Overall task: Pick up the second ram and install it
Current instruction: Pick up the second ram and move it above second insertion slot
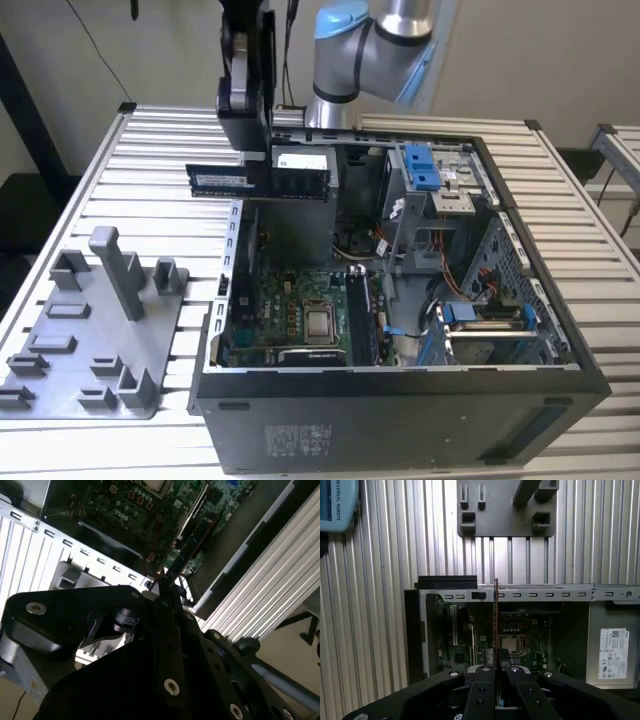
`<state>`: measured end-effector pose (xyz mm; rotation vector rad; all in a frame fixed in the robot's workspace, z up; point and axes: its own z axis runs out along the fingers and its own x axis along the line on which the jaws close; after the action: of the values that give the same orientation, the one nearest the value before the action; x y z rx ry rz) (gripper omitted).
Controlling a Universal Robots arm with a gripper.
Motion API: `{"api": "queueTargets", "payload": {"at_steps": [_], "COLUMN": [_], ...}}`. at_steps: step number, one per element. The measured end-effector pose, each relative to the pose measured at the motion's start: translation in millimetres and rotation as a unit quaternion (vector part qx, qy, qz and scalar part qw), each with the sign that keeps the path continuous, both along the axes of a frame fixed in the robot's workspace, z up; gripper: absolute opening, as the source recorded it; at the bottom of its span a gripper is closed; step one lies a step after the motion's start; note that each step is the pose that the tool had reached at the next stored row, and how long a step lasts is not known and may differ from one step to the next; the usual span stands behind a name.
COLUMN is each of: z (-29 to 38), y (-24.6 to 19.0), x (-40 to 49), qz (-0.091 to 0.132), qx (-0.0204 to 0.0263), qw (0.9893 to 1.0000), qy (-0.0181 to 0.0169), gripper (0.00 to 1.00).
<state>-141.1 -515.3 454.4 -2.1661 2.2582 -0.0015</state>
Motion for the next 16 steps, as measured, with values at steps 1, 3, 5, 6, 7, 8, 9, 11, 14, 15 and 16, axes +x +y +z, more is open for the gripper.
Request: {"api": "queueTargets", "payload": {"at_steps": [1, 3, 5, 6, 7, 8, 9, 11, 14, 15, 16], "z": [0.0, 0.0, 0.0, 0.0, 0.0, 0.0, 0.0, 0.0, 0.0, 0.0, 0.0], "y": [0.0, 0.0, 0.0, 0.1, 0.1, 0.1, 0.1, 0.2, 0.2, 0.2, 0.2], "x": [4.5, 13.6, 22.6, 27.2, 31.6, 36.1, 40.7, 49.7, 63.6, 68.1, 72.6], "qz": [0.000, 0.000, 0.000, 0.000, 0.000, 0.000, 0.000, 0.000, 0.000, 0.000, 0.000], "qx": [0.0000, 0.0000, 0.0000, 0.0000, 0.0000, 0.0000, 0.0000, 0.0000, 0.0000, 0.0000, 0.0000], "qw": [1.0000, 1.0000, 1.0000, 1.0000, 1.0000, 1.0000, 1.0000, 1.0000, 1.0000, 1.0000, 1.0000], "qy": [0.0000, 0.0000, 0.0000, 0.0000, 0.0000, 0.0000, 0.0000, 0.0000, 0.0000, 0.0000, 0.0000], "gripper": [0.14, 0.14, 0.14, 0.14, 0.14, 0.14, 0.14, 0.14, 0.14, 0.14, 0.14]}}
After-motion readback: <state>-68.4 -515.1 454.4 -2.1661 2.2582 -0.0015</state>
